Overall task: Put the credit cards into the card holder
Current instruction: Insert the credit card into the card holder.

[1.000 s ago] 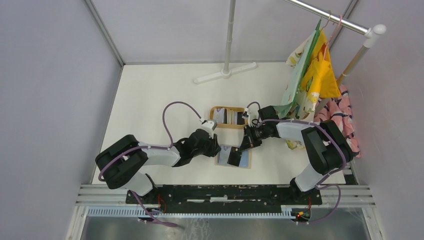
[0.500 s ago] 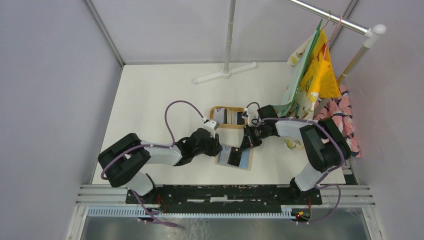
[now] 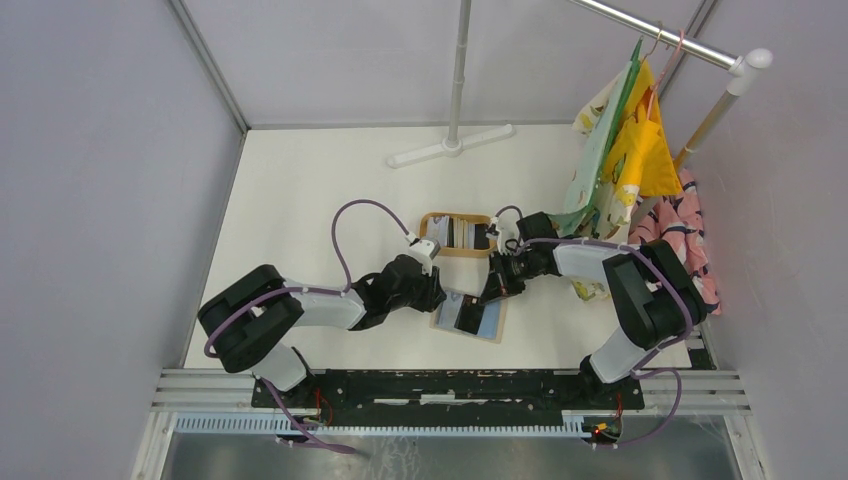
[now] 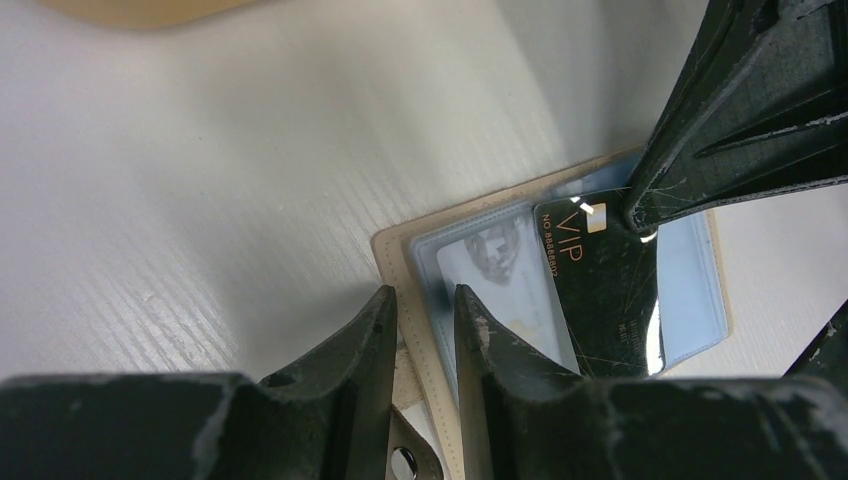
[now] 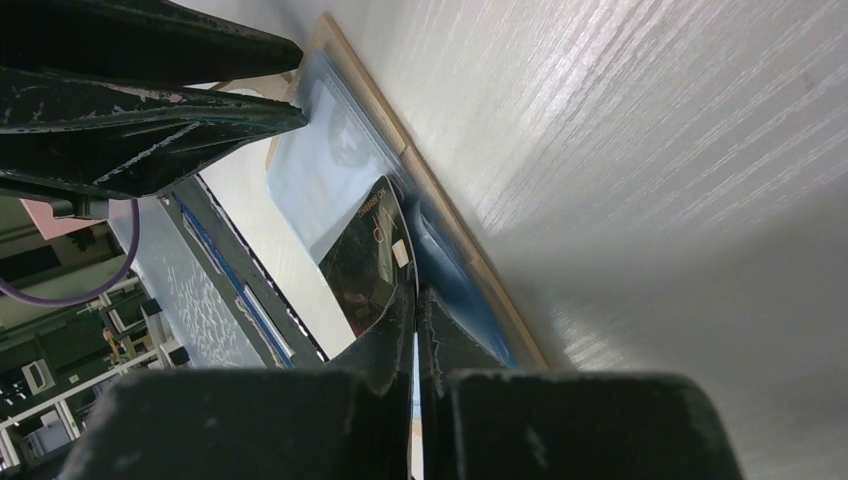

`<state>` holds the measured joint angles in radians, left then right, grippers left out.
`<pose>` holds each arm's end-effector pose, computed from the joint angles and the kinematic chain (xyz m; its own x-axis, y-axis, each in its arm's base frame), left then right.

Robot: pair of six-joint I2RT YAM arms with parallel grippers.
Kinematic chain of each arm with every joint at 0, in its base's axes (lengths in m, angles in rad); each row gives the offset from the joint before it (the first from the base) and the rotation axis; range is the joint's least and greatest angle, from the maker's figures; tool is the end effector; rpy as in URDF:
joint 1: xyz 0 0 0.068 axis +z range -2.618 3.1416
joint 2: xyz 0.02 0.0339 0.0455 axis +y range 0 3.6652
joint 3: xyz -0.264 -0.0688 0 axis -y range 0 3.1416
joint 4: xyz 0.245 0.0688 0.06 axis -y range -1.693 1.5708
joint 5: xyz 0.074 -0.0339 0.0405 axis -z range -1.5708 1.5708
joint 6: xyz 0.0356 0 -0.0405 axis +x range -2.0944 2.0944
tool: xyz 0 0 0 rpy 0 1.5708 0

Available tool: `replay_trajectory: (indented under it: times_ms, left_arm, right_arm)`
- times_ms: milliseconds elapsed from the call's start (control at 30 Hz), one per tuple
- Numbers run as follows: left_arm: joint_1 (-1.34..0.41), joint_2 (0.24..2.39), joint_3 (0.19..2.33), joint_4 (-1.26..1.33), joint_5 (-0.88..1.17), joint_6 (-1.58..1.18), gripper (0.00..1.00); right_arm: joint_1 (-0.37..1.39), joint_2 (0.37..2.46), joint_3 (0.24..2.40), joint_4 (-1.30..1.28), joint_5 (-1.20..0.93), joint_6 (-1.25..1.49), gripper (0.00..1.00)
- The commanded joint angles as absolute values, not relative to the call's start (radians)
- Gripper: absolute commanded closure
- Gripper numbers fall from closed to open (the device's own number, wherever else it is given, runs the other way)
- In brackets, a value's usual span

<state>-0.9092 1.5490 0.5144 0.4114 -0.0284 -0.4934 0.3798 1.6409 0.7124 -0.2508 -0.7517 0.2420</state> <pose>0.1728 -0.2203 0.1335 -0.6826 0.1061 -0.7230 0.5123 0.7750 -0.3700 0.2431 0.1232 0.1242 -0.9564 -0.1933 -0.2192 -0.2922 0.6470 0.7043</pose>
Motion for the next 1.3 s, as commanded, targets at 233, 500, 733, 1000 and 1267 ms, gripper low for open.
replay_trajectory:
  times_ms: [233,500,733,1000,1267]
  left_arm:
    - [-0.915,1.533,0.553,0.397,-0.057,-0.465,0.66]
    - [-0.916,1.524,0.555,0.394,-0.052,-0.456,0.66]
    - [-0.915,1.511,0.547,0.41,-0.036,-0.448,0.66]
    - [-0.916,1.509,0.538,0.439,-0.007,-0.443,0.66]
    - [-0.916,1.524,0.533,0.462,0.021,-0.444,0.66]
  right_arm:
    - [0.378,1.629,0.671,-0.233,-0.708,0.28,1.0]
    - [0.372,1.633,0.664,-0.229,-0.701,0.296,1.0]
    - [0.371,1.657,0.671,-0.24,-0.674,0.3,1.0]
    - [0.368,1.689,0.687,-0.256,-0.648,0.314,1.0]
    - [0.36,1.714,0.708,-0.27,-0.655,0.331,1.0]
